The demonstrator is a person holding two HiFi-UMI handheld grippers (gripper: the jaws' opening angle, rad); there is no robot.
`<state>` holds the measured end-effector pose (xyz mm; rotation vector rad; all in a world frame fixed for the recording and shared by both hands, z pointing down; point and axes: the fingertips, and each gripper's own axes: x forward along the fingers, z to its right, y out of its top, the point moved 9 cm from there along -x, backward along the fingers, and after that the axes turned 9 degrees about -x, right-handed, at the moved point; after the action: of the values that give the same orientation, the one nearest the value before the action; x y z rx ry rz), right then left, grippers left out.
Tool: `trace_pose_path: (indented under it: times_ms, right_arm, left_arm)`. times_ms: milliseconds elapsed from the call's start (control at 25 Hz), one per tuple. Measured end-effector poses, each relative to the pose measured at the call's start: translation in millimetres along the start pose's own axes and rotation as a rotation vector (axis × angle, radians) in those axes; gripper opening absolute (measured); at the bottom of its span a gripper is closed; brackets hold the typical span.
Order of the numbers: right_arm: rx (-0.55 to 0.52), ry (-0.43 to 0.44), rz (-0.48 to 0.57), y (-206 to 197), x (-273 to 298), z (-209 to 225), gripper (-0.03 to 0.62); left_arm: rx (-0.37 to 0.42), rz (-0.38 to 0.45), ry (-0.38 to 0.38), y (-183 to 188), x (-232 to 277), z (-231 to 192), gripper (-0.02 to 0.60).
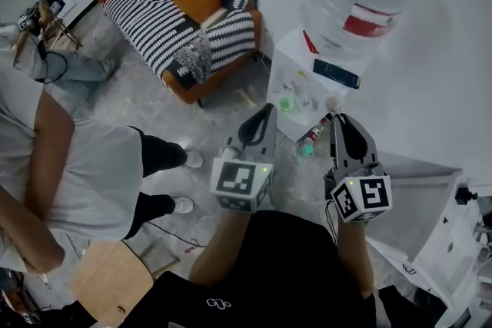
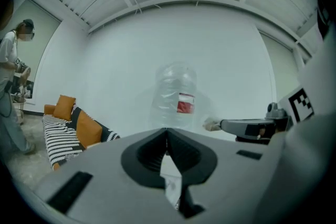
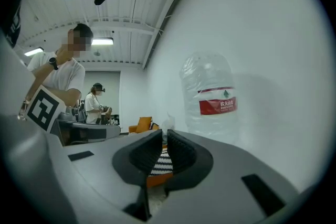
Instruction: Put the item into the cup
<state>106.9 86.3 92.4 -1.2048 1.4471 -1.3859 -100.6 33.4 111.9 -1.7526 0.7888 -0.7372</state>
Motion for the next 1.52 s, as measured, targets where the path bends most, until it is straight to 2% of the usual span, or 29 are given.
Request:
trace_pose_path:
  times_ms: [480,680,880,1080,1240,1360,1520]
  right_arm:
    - [-0.019,0.005,-0.098,-24,12,-2,0.035]
    - [-0.024,0.014,-0.177,-40,10,0,0.035]
    - [-0.003,0.017,-0.245,-70,16,10,0.035]
    - [0.007,0.05,-0.262,-92,39,16,0.035]
    - [0.013,0.074,-0.275,-116,56,16,0.035]
    - [0.016,0.093,-0.285,-143,72,16,0.035]
    - [0.042,0.11,-0.34,-186,74,6,0.035]
  left_arm:
    - [-0.073,-0.067,0.019,-27,12,-19,0.012]
    - [-0.122,-0.14,0.048,-54,21,-27,0.012]
    - [-0.135,-0.202,0.066,-81,30,-33,0.012]
    - [-0.144,-0.273,0.075,-108,42,-38,0.012]
    - [-0.133,-0.3,0.077,-132,53,-45,0.012]
    - [-0.135,-0.321,0.08,-156,63,-52,0.012]
    - [-0.156,-0.39,0.092,-196,58,-59,0.012]
